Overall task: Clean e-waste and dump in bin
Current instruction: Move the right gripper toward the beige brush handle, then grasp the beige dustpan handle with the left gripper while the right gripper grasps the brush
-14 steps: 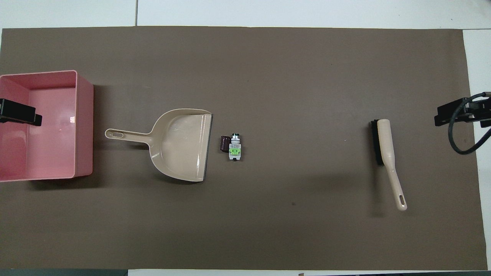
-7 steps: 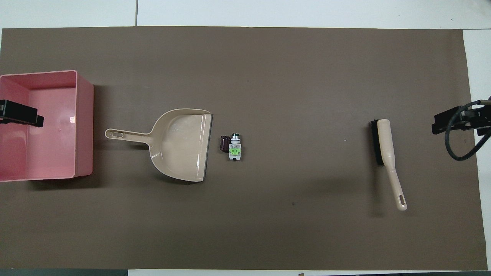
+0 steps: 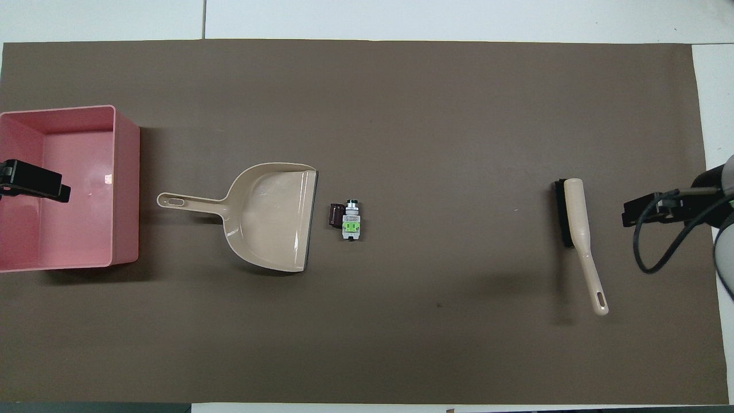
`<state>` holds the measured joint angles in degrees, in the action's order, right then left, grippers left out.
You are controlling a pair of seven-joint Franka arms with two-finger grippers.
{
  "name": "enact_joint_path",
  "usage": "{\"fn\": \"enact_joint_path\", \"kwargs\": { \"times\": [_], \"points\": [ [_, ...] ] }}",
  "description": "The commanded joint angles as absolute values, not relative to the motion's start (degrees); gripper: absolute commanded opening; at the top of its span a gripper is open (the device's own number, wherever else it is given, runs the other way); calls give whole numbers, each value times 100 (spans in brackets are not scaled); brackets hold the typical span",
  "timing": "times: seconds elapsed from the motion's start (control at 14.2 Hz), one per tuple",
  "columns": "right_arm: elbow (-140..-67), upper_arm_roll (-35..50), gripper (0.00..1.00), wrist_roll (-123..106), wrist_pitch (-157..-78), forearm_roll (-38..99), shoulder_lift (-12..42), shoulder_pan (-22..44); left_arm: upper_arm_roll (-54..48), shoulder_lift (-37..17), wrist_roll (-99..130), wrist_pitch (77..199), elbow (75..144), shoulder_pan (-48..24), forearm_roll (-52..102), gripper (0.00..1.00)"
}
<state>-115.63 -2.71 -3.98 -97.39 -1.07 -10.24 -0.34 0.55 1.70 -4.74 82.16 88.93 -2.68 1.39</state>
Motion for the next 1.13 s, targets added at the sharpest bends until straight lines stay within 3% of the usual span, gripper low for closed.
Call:
{"fn": "enact_joint_path", "kwargs": {
  "times": [0.0,0.21,0.42,0.77,1.06],
  "points": [
    [-12856,-290,99,-1097,-10475,-18,-1477,-271,53,316,-876,8348,9026,-299,44,98],
    [-13595,-290,99,-1143,-11379,-18,-1354,-273,44,316,-2298,8446,9044,-316,53,98],
    [-14000,-290,98,-1160,-11785,-18,-1239,-264,26,316,-3617,8560,9061,-334,61,98],
    [-14326,-290,89,-1195,-11900,-18,-1204,-299,-35,290,-5911,8850,9360,-351,105,98],
    [-14388,-290,77,-1213,-12085,-18,-1178,-299,-35,325,-7109,9368,9992,-729,105,98]
  ]
}}
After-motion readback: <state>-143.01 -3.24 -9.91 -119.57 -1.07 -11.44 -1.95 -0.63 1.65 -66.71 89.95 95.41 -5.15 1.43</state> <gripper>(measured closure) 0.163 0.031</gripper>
